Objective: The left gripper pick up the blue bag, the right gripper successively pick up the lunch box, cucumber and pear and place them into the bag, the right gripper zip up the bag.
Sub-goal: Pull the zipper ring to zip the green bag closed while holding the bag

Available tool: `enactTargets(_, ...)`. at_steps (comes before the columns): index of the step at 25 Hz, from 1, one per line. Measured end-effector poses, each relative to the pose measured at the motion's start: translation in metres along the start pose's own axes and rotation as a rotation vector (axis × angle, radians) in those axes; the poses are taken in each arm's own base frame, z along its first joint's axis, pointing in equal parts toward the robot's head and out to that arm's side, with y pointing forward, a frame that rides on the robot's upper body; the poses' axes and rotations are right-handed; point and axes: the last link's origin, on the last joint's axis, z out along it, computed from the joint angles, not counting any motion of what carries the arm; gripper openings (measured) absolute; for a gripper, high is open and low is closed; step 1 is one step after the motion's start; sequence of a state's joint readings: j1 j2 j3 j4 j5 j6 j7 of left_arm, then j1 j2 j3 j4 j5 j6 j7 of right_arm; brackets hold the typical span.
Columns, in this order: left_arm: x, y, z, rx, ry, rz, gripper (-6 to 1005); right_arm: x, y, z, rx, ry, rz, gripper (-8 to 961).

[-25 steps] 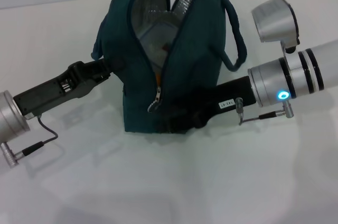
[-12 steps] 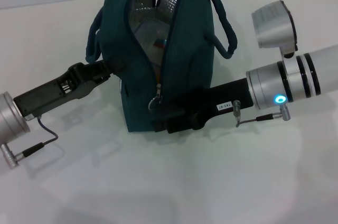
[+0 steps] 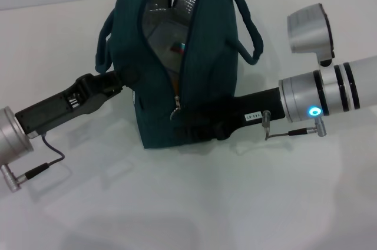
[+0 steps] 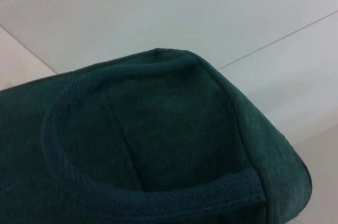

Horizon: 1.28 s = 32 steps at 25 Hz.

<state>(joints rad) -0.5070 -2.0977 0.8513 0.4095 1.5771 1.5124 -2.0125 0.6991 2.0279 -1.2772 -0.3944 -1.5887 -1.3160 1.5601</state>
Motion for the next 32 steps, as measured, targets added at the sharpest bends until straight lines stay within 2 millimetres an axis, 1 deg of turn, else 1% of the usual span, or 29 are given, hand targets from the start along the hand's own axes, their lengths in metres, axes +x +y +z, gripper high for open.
enactTargets(4,-0.001,-0.001,-0.002,0.005,0.003,-0.003,76,-0.001,-0.003,-0.005,0.024,-0.051,0.024,460)
enactTargets(14,-0.001,-0.001,-0.003,0.006,0.004,-0.003,76,-0.004,-0.007,-0.016,0.067,-0.104,0.015,459)
enactTargets(18,-0.001,-0.001,-0.003,0.006,0.004,-0.003,77,-0.007,-0.004,-0.022,0.056,-0.12,0.001,459)
enactTargets(22,0.0,-0.001,-0.003,0.005,0.007,-0.003,77,-0.011,0.004,-0.025,-0.008,-0.113,-0.015,458)
enactTargets(29,0.001,-0.001,-0.003,0.007,0.008,-0.001,77,-0.013,0.005,-0.03,-0.01,-0.114,-0.032,457)
enactTargets(32,0.001,-0.001,-0.003,0.007,0.009,-0.001,77,-0.015,0.01,-0.036,-0.06,-0.105,-0.027,457)
